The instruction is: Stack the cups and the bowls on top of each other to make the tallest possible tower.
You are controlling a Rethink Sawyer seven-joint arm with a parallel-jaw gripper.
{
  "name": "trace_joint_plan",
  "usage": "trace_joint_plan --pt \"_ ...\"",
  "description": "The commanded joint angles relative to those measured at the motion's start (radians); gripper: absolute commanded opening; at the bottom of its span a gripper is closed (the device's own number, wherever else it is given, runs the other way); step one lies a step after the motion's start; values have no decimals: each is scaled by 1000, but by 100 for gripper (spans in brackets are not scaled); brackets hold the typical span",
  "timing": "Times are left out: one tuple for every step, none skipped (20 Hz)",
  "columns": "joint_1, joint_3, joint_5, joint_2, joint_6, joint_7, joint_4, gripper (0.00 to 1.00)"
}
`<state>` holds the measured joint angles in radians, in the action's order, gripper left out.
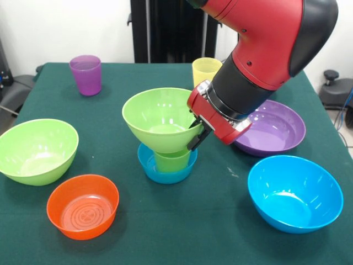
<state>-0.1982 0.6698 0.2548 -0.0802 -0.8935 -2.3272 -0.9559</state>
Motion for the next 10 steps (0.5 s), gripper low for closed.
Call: trace_joint_plan --pt "22 -93 -17 -21 -62 -54 25 0" --pt "23 -96 -15 -22 -61 -54 25 0" --pt "23 -96 -15 -23 -61 -54 24 0" --pt "23 -99 -13 -25 -65 -53 24 0" --pt "23 -97 -12 -24 -67 -55 28 0" --pt "22 -95 -11 -24 -74 -57 32 0" --pt "21 -94 -10 -24 -80 -58 36 0" --pt "20 -92 -10 -24 -86 -59 40 0" --pt "19 -90 -9 -21 -92 -62 47 0" --pt "19 -89 -9 -20 -99 -61 52 0"
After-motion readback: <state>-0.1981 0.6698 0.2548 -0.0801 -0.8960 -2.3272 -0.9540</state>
